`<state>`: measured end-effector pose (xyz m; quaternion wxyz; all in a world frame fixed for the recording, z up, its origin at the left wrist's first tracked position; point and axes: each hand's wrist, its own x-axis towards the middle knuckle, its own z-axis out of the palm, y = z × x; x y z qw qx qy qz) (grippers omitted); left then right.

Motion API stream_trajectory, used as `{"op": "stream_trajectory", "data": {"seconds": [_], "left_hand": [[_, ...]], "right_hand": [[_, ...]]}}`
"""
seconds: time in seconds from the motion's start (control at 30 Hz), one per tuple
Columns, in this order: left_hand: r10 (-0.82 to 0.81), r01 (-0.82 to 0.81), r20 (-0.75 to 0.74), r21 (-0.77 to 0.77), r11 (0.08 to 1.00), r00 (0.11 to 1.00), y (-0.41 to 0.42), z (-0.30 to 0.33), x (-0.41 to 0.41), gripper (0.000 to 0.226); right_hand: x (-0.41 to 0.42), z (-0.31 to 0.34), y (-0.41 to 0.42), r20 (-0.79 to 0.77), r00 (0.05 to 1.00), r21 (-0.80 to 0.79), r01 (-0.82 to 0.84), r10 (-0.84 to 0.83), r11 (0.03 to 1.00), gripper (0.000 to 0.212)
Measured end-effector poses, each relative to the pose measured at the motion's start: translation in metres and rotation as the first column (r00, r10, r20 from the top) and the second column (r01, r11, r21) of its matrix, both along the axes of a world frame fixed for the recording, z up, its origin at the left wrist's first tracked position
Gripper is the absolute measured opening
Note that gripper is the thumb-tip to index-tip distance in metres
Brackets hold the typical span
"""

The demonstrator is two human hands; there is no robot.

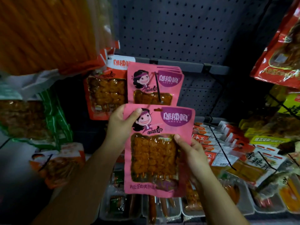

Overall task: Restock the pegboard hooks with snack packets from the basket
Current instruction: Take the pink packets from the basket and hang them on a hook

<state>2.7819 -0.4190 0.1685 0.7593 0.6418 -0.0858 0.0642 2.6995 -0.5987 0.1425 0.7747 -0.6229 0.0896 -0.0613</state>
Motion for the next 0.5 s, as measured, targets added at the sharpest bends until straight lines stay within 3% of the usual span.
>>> {"op": "stream_trajectory", "data": {"seconds": [0.13, 0.27, 0.4, 0.5], "left_hand": [[0.016, -0.024, 0.167, 0.045, 0.999, 0.986, 0.012, 0.002, -0.021, 0.011], [0.052, -0.046, 0.264, -0.029, 0.999, 0.963, 0.018, 0.018, -0.038, 0.004], [0.062, -0.042, 0.38, -0.062, 0.997, 0.923, 0.019, 0.039, -0.046, 0.005], [0.079, -0.056, 0.416, -0.069, 0.996, 0.906, 0.017, 0.05, -0.045, 0.007]], "right_hand": [[-0.012, 0.017, 0.008, 0.131, 0.991, -0.091, 0.026, -0.014, 0.995, 0.023], [-0.018, 0.039, 0.012, 0.326, 0.944, -0.169, 0.109, -0.049, 0.979, 0.024], [-0.02, 0.056, 0.012, 0.455, 0.887, -0.152, 0.161, -0.075, 0.975, 0.019], [-0.018, 0.064, 0.013, 0.469, 0.875, -0.11, 0.197, -0.123, 0.974, 0.017]]}}
